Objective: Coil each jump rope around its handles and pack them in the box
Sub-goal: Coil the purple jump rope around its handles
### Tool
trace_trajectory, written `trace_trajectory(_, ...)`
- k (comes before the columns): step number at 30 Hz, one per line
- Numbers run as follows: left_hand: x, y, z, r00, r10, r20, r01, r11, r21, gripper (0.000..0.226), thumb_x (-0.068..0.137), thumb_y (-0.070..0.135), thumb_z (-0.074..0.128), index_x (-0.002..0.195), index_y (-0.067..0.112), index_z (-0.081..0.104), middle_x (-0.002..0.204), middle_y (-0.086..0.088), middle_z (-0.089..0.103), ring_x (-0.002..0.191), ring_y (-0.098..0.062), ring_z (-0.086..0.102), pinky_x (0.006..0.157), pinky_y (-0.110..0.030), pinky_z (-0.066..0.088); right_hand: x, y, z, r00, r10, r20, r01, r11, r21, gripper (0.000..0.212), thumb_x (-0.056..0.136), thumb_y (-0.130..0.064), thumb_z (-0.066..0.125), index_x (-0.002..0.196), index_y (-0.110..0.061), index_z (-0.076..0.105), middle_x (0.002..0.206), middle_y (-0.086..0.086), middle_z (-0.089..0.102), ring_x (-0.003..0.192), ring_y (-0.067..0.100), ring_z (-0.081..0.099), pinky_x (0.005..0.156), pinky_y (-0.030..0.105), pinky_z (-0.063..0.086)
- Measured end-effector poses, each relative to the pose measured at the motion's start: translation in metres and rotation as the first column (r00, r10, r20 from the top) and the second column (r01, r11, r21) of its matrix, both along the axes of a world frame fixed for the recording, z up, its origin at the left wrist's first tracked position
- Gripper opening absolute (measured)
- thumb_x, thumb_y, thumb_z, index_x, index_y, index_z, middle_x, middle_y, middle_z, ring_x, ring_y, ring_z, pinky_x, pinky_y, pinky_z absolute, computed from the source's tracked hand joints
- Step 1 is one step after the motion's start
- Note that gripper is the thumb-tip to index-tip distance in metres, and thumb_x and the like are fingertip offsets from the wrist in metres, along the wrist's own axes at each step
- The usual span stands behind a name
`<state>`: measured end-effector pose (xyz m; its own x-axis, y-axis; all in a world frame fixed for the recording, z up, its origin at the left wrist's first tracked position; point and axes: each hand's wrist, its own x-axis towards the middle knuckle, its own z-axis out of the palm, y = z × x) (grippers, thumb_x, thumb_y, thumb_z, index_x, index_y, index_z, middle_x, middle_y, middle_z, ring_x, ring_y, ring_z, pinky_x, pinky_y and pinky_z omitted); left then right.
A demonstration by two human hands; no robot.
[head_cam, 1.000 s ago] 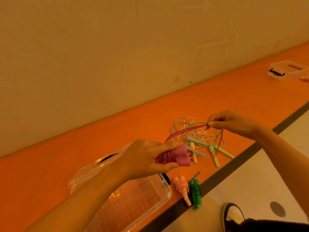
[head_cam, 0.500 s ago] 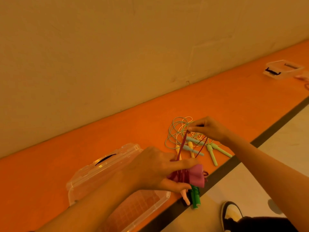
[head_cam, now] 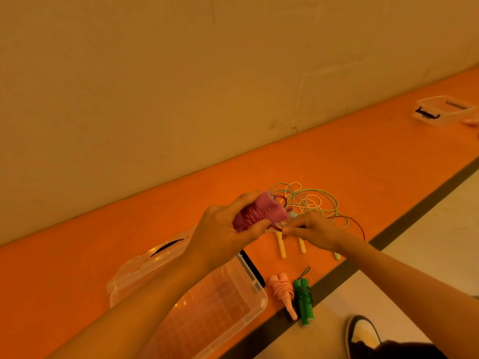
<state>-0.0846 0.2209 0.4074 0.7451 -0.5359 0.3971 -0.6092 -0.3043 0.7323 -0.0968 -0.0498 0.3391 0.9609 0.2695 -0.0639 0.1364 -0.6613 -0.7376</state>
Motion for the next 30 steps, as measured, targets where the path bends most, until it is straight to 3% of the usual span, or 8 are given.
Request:
trace_trajectory(4, 0.011, 0.004, 0.01, 0.975, 0.16, -0.154, -0.178, 0.977, -0.118, 0.032, 0.085, 0.069, 0.055, 0.117, 0.064, 0.053, 0.078, 0.007, 0.072, 0.063, -0.019, 0.067, 0.058, -0.047, 0.057, -0.007, 0.021, -0.007, 0.999, 0.04, 0.034, -0.04, 0.999, -0.005, 0.036, 0.091, -0.051, 0.057, 0.09, -0.022, 0.078, 0.086, -0.014, 0.072, 0.074, 0.011, 0.065, 0.067, 0.038, 0.053)
trace_trajectory(6, 0.021, 0.011, 0.007, 0.957, 0.291, -0.021, -0.291, 0.957, 0.006, 0.044, 0.086, 0.073, 0.052, 0.124, 0.051, 0.054, 0.072, 0.011, 0.067, 0.061, -0.011, 0.064, 0.058, -0.04, 0.057, -0.008, 0.028, -0.007, 0.99, 0.086, 0.112, -0.08, 0.995, -0.053, 0.035, 0.092, -0.05, 0.057, 0.086, -0.021, 0.076, 0.085, -0.015, 0.071, 0.078, 0.009, 0.065, 0.07, 0.037, 0.053)
trace_trajectory(10, 0.027, 0.019, 0.0, 0.894, 0.427, 0.136, -0.447, 0.871, 0.202, 0.055, 0.085, 0.071, 0.049, 0.13, 0.04, 0.056, 0.065, 0.015, 0.059, 0.052, -0.003, 0.055, 0.05, -0.032, 0.051, -0.02, 0.049, -0.006, 0.931, 0.222, 0.288, -0.18, 0.97, -0.165, 0.029, 0.093, -0.042, 0.063, 0.081, -0.018, 0.075, 0.079, -0.009, 0.072, 0.074, -0.004, 0.056, 0.071, 0.012, 0.04)
trace_trajectory(13, 0.031, 0.023, -0.003, 0.868, 0.464, 0.177, -0.495, 0.831, 0.253, 0.053, 0.087, 0.071, 0.049, 0.13, 0.04, 0.057, 0.063, 0.014, 0.06, 0.052, -0.004, 0.055, 0.048, -0.031, 0.049, -0.027, 0.062, -0.001, 0.898, 0.261, 0.355, -0.179, 0.952, -0.248, 0.032, 0.096, -0.045, 0.058, 0.083, -0.02, 0.074, 0.08, -0.008, 0.071, 0.074, 0.001, 0.053, 0.075, 0.021, 0.034)
trace_trajectory(18, 0.044, 0.034, -0.001, 0.828, 0.514, 0.225, -0.561, 0.762, 0.323, 0.061, 0.084, 0.08, 0.039, 0.13, 0.044, 0.055, 0.069, 0.012, 0.065, 0.058, -0.01, 0.058, 0.052, -0.032, 0.051, -0.042, 0.077, 0.022, 0.853, 0.321, 0.412, -0.188, 0.925, -0.331, 0.044, 0.1, -0.047, 0.039, 0.105, -0.016, 0.07, 0.096, -0.001, 0.071, 0.086, 0.013, 0.062, 0.078, 0.033, 0.049)
trace_trajectory(22, 0.052, 0.041, -0.003, 0.8, 0.56, 0.217, -0.6, 0.739, 0.307, 0.063, 0.083, 0.085, 0.035, 0.131, 0.048, 0.051, 0.065, 0.013, 0.062, 0.057, -0.012, 0.059, 0.053, -0.035, 0.053, -0.042, 0.069, 0.033, 0.699, 0.289, 0.654, 0.083, 0.876, -0.475, 0.033, 0.098, -0.037, 0.041, 0.098, -0.019, 0.068, 0.078, -0.006, 0.063, 0.064, 0.008, 0.058, 0.057, 0.02, 0.047)
trace_trajectory(25, 0.059, 0.048, -0.004, 0.766, 0.598, 0.234, -0.642, 0.693, 0.328, 0.067, 0.084, 0.086, 0.029, 0.134, 0.045, 0.047, 0.071, 0.011, 0.064, 0.06, -0.016, 0.06, 0.053, -0.037, 0.054, -0.04, 0.055, 0.037, 0.687, 0.229, 0.69, 0.22, 0.839, -0.497, 0.035, 0.1, -0.039, 0.038, 0.098, -0.019, 0.067, 0.079, -0.006, 0.061, 0.053, 0.007, 0.053, 0.046, 0.016, 0.037)
trace_trajectory(30, 0.069, 0.062, -0.007, 0.761, 0.618, 0.198, -0.639, 0.661, 0.393, 0.066, 0.086, 0.084, 0.024, 0.13, 0.041, 0.049, 0.074, 0.009, 0.064, 0.058, -0.015, 0.059, 0.051, -0.034, 0.052, -0.045, 0.062, 0.048, 0.62, 0.344, 0.705, 0.125, 0.844, -0.522, 0.036, 0.107, -0.038, 0.031, 0.097, -0.02, 0.061, 0.076, -0.006, 0.057, 0.049, 0.009, 0.046, 0.038, 0.021, 0.034)
